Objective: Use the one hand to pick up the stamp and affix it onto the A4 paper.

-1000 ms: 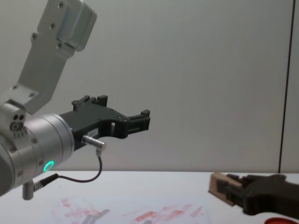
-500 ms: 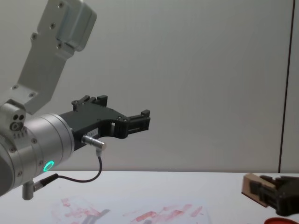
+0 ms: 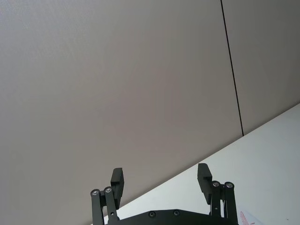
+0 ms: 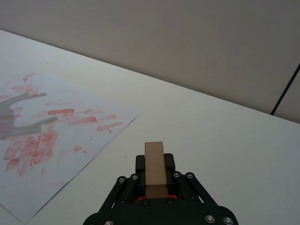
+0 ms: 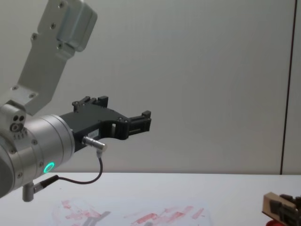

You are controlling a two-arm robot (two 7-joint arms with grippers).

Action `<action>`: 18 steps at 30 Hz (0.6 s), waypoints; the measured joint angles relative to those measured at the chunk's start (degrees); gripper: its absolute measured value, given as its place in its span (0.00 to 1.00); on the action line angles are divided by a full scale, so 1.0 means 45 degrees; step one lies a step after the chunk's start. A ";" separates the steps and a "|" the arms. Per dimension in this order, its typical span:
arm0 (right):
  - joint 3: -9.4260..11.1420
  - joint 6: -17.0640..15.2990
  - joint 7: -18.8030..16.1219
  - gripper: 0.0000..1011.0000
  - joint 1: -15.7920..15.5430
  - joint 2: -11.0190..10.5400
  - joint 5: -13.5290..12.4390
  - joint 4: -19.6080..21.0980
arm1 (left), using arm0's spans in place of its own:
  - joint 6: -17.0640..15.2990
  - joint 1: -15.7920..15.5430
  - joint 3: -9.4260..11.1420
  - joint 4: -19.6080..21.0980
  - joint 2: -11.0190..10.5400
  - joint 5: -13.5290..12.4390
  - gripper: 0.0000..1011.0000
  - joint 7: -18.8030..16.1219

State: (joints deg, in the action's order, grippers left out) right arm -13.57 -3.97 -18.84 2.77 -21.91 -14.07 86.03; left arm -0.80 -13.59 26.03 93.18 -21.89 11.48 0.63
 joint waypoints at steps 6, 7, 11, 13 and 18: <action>0.0032 0.0084 0.0154 0.22 0.0034 -0.0010 0.0104 -0.0342 | 0.0000 0.0000 -0.0001 0.0000 0.0000 0.0000 0.99 0.0000; 0.0036 0.0095 0.0168 0.22 0.0042 -0.0010 0.0114 -0.0378 | 0.0000 0.0000 0.0000 0.0000 0.0000 0.0000 0.99 0.0000; 0.0059 0.0136 0.0220 0.22 0.0084 -0.0010 0.0147 -0.0561 | 0.0000 0.0000 0.0000 0.0000 0.0000 0.0000 0.99 -0.0001; 0.0070 0.0146 0.0236 0.22 0.0116 -0.0008 0.0159 -0.0656 | 0.0000 0.0000 0.0000 0.0000 0.0000 0.0001 0.99 -0.0001; 0.0076 0.0166 0.0242 0.26 0.0171 0.0011 0.0172 -0.0849 | 0.0000 0.0000 0.0000 0.0000 0.0000 0.0000 0.99 -0.0001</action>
State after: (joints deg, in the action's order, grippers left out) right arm -13.22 -3.22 -17.76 3.54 -21.85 -13.30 82.21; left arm -0.80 -13.59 26.03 93.17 -21.89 11.48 0.62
